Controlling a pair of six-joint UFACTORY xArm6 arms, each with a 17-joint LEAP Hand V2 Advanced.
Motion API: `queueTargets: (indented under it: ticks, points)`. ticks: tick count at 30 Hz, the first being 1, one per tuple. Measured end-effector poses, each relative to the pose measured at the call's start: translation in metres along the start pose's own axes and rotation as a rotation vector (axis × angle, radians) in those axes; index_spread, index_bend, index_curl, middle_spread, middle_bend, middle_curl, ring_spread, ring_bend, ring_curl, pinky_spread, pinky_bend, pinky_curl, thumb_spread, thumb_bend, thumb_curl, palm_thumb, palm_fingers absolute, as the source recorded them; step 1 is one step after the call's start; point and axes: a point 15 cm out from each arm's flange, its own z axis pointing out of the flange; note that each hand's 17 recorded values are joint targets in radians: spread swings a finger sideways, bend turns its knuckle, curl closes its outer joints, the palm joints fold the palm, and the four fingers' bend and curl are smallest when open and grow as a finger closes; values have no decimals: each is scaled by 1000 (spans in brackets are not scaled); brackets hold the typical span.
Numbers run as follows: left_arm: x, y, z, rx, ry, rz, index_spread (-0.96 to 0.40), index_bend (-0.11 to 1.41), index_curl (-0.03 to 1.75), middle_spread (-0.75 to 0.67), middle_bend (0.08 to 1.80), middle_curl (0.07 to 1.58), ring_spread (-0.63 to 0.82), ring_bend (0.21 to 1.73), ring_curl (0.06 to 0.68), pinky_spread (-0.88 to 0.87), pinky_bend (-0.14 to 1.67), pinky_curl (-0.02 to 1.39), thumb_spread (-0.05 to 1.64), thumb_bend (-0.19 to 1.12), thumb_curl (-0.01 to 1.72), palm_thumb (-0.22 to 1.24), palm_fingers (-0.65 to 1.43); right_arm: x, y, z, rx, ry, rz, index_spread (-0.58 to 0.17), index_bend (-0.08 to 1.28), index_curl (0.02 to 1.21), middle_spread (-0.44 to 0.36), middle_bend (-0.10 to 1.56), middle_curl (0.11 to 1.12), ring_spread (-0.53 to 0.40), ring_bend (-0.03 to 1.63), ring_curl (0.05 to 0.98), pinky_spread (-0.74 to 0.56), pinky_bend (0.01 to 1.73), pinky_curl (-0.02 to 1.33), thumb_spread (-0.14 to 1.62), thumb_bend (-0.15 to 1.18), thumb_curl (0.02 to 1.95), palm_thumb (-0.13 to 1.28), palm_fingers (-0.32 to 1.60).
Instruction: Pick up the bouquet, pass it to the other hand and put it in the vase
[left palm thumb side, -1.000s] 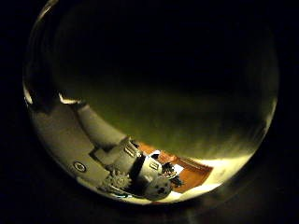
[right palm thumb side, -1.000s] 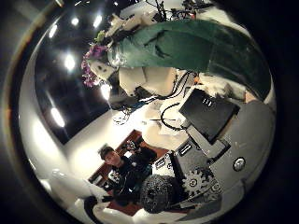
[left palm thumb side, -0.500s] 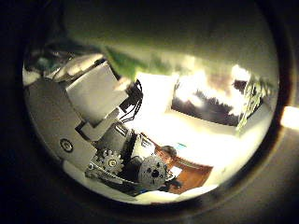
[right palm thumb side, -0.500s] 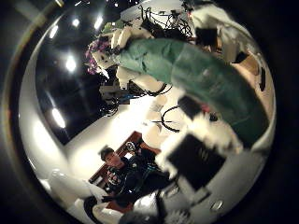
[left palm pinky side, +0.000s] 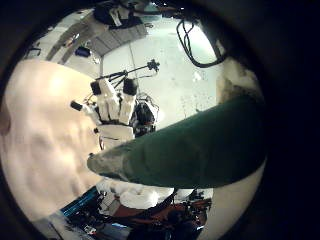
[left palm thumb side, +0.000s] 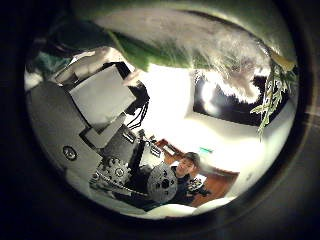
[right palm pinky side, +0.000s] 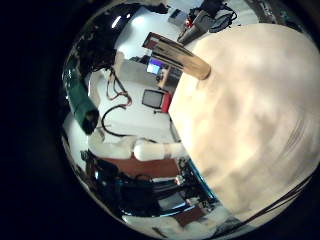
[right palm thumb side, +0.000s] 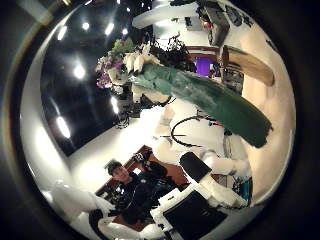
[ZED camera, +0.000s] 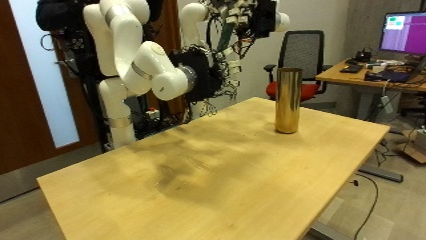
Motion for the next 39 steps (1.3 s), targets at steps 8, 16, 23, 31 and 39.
queueTargets:
  ticks: [8,16,23,31,39]
  points:
    - [61,-13,-30,89,-124,92,-717,233,1435,-647,954,1197,-408,1482,589,-506,1312,666,394,-22,785,1112,1023,4,1,-5,13,2,-2,-460,149,228,47,176,269,155,320,231,314,426,334,916,-28,379,690,-44]
    - [91,-13,-55,148,-187,106,-691,196,1498,-645,943,1193,-408,1470,591,-516,1281,686,364,-23,827,1107,1039,8,2,-7,16,-3,7,-458,151,223,47,177,269,145,317,244,310,424,331,926,-29,374,684,-36]
    - [110,-5,-88,222,-245,130,-657,188,1534,-645,939,1194,-411,1463,596,-524,1257,704,355,-23,849,1103,1048,15,3,-11,25,-7,19,-458,155,227,47,176,270,139,315,252,310,418,329,927,-29,374,684,-30]
    - [108,2,-129,301,-309,128,-612,186,1560,-643,936,1194,-412,1458,600,-525,1241,725,354,-23,865,1100,1050,19,3,-14,31,-10,21,-458,158,235,28,177,270,137,313,259,310,412,328,928,-27,375,686,-23]
    - [94,2,-153,338,-346,131,-574,185,1575,-643,935,1195,-413,1455,603,-531,1237,743,349,-23,878,1104,1051,20,5,-20,46,-7,10,-463,162,243,6,179,275,119,310,263,310,407,325,931,-28,377,689,-14]
